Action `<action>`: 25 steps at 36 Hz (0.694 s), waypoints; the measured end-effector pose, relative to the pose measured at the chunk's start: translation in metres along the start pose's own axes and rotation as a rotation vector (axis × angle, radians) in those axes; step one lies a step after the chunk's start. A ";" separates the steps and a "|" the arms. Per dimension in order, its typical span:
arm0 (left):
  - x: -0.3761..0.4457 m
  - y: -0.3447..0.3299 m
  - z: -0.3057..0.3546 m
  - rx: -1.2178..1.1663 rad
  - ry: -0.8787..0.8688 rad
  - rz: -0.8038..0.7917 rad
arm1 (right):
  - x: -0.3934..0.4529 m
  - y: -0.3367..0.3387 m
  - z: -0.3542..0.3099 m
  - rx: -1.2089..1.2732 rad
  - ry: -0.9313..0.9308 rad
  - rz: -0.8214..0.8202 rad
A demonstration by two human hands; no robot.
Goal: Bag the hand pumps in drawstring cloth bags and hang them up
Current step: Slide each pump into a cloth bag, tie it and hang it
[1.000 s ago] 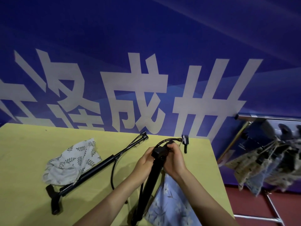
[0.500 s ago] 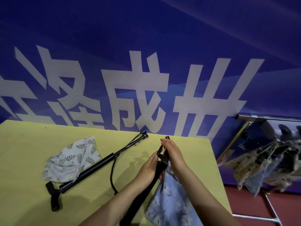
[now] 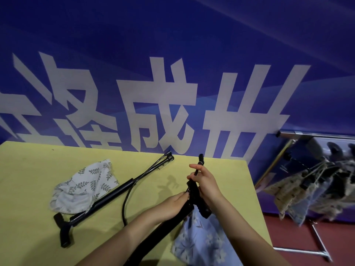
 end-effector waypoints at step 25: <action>-0.004 0.004 -0.012 -0.283 0.148 -0.103 | -0.012 0.010 -0.024 -0.110 0.149 0.015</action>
Point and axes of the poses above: each hand's wrist, its own x-axis towards the middle knuckle, its own y-axis out of the back of the hand, z = x × y, the point moved 6 cm from there along x, towards the middle knuckle, and after that the axes turned 2 degrees about x, right-handed, at the moved point
